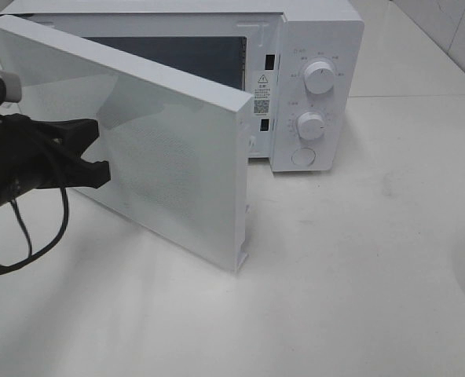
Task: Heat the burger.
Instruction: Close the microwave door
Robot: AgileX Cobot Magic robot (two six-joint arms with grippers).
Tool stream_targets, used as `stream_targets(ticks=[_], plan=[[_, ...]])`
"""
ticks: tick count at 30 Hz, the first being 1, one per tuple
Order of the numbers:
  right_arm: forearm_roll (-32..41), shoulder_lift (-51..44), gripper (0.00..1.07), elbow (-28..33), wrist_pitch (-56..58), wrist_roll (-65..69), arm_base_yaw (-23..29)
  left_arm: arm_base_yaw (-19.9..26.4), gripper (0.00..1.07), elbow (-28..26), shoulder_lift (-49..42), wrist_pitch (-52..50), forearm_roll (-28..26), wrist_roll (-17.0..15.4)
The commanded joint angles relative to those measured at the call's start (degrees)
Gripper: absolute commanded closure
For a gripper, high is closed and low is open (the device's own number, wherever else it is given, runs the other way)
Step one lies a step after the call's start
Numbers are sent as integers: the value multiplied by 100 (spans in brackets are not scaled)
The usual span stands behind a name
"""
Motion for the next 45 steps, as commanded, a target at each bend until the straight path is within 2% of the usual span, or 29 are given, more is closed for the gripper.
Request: stream_targets(ticks=[1, 3, 9, 11, 12, 13, 15, 16, 17, 18, 20, 21, 22, 26, 28, 30, 32, 36, 39, 45], plan=[[-17, -149, 31, -6, 0, -57, -40, -258, 107, -229, 120, 6, -418, 115], [-17, -149, 31, -6, 0, -57, -40, -533, 107, -458, 275, 29, -854, 275], [-17, -149, 31, -6, 0, -57, -40, -922, 107, -957, 521, 321, -1490, 636], [-17, -149, 31, -6, 0, -57, -40, -1100, 107, -1306, 670, 476, -1851, 922], [-17, -149, 31, -6, 0, -57, -40, -1100, 107, -1306, 670, 476, -1851, 922], [-17, -149, 31, -6, 0, -57, -40, -1209, 107, -1570, 779, 607, -2080, 1134], [-17, -149, 31, -6, 0, -57, -40, -1243, 107, -1673, 825, 659, -2183, 1226], [-17, -149, 31, -6, 0, -57, -40, -1329, 107, -1925, 922, 722, -2418, 1415], [-17, -149, 31, -6, 0, -57, -40, -1329, 107, -1925, 922, 722, -2418, 1415], [-17, -149, 31, -6, 0, -57, -40, -1387, 107, -2183, 1037, 819, -2624, 1610], [-17, -149, 31, -6, 0, -57, -40, -1392, 107, -2286, 1089, 865, -2687, 1673], [-17, -149, 31, -6, 0, -57, -40, -1421, 107, -2521, 1197, 1026, -2825, 1816], [-17, -149, 31, -6, 0, -57, -40, -1421, 107, -2521, 1197, 1026, -2825, 1816], [-17, -149, 31, -6, 0, -57, -40, -1421, 107, -3094, 1427, 1352, -3272, 2040], [-17, -149, 31, -6, 0, -57, -40, -1421, 107, -3186, 1461, 1358, -3323, 2131], [-17, -149, 31, -6, 0, -57, -40, -1421, 107, -3455, 1616, 1438, -3403, 2372], [-17, -149, 31, -6, 0, -57, -40, -1421, 107, -3547, 1662, 1513, -3466, 2435], [-17, -149, 31, -6, 0, -52, -40, -1421, 107, -3971, 1902, 1684, -3959, 2853], [-17, -149, 31, -6, 0, -52, -40, -1421, 107, -4131, 1925, 1902, -3971, 3037], [-17, -149, 31, -6, 0, -57, -40, -1421, 107, -4142, 1931, 1914, -3971, 3071]])
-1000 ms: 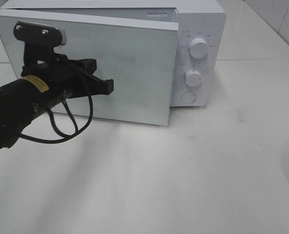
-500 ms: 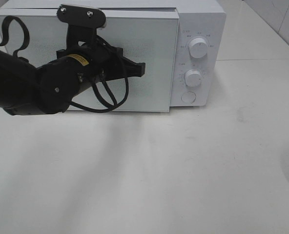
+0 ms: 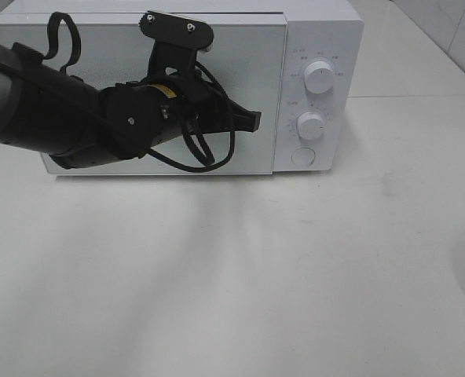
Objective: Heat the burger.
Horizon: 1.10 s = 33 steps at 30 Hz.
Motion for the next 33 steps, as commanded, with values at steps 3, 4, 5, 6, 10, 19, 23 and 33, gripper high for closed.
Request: stream_targets(ticks=[3, 4, 5, 6, 10, 19, 23, 33], plan=[[-17, -149, 31, -6, 0, -57, -40, 286, 107, -281, 103, -779, -275, 29], [-17, -149, 31, -6, 0, -57, -40, 309, 107, -338, 126, -768, -275, 29], [-17, -149, 31, -6, 0, -57, -40, 309, 107, -338, 126, -768, -275, 29], [-17, -149, 31, -6, 0, -57, -40, 355, 107, -447, 160, -705, -281, 29], [-23, -149, 31, -6, 0, -52, -40, 367, 107, -642, 229, -665, -281, 29], [-23, -149, 31, -6, 0, -52, -40, 178, 106, -401, -52, 189, -281, 34], [-23, -149, 31, -6, 0, -46, -40, 29, 103, 143, -533, 659, -292, 34], [-23, -149, 31, -6, 0, -46, -40, -11, 2, 819, -1524, 2865, -424, -11]])
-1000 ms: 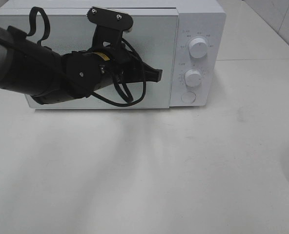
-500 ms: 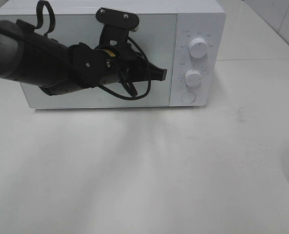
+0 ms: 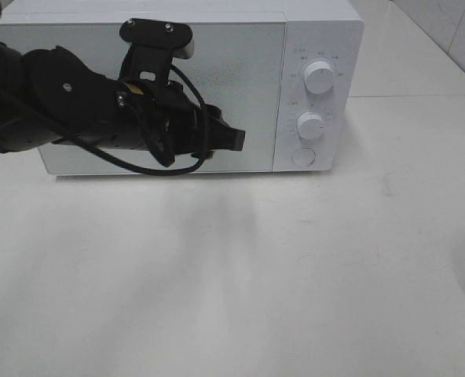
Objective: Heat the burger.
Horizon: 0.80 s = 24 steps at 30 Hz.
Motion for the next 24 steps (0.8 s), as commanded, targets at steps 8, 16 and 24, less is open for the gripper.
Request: stream_targets(ticks=[8, 16, 24], plan=[[-23, -149, 31, -6, 0, -46, -40, 29, 3, 103, -917, 2515, 802, -46], [-23, -149, 31, -6, 0, -46, -40, 413, 3, 103, -1387, 4440, 1163, -596], [-23, -149, 31, -6, 0, -52, -40, 1495, 3, 103, -1816, 5667, 1318, -825]])
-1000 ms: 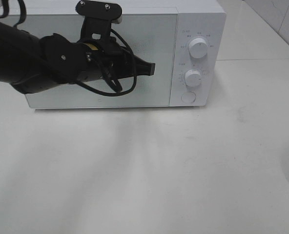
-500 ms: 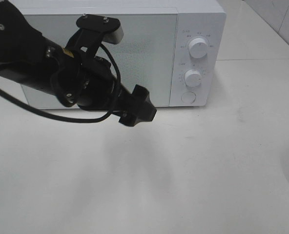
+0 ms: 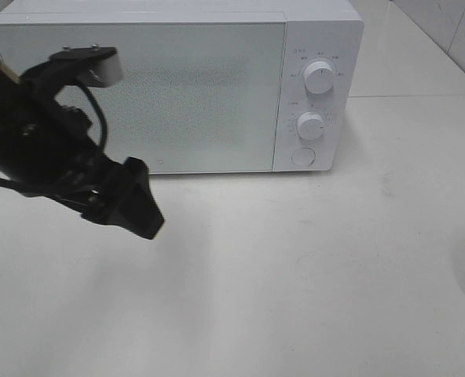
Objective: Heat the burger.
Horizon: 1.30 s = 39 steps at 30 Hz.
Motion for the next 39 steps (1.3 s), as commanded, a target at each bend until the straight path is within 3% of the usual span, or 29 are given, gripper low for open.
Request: stream_targets(ticks=[1, 3, 5, 6, 8, 9, 10, 12, 13, 16, 19, 22, 30, 39], plan=[[-23, -149, 31, -6, 0, -52, -40, 693, 3, 23, -401, 682, 183, -80], [-23, -149, 31, -6, 0, -52, -40, 871, 3, 23, -504, 802, 241, -80], [-23, -149, 31, -6, 0, -52, -40, 1398, 3, 23, -796, 1112, 458, -109], [-23, -149, 31, -6, 0, -52, -40, 1398, 3, 23, -796, 1112, 458, -109], [-23, -149, 31, -6, 0, -52, -40, 1942, 3, 23, -1117, 1341, 762, -315], [-23, -149, 31, -6, 0, -52, -40, 1942, 3, 23, -1117, 1341, 762, -315], [-23, -149, 31, -6, 0, -52, -40, 2315, 3, 23, -1306, 1495, 985, -510], [-23, -149, 31, -6, 0, -52, -40, 2447, 3, 23, -1392, 1553, 1049, -630], [-23, -149, 31, -6, 0, -52, -40, 2722, 3, 29, -1616, 1679, 1192, -859], [-23, -149, 31, -6, 0, -52, -40, 3025, 3, 46, -1948, 1839, 1358, -997], [-23, -149, 31, -6, 0, -52, -40, 3168, 3, 309, -2464, 1862, 1627, -1215], [-23, -149, 31, -6, 0, -52, -40, 3168, 3, 401, -2601, 1862, 1667, -1238], [-23, -149, 31, -6, 0, -52, -40, 3168, 3, 1879, -3971, 1581, 1839, -1318], [-23, -149, 31, -6, 0, -52, -40, 3168, 3, 2653, -5392, 1186, 1868, -1593]])
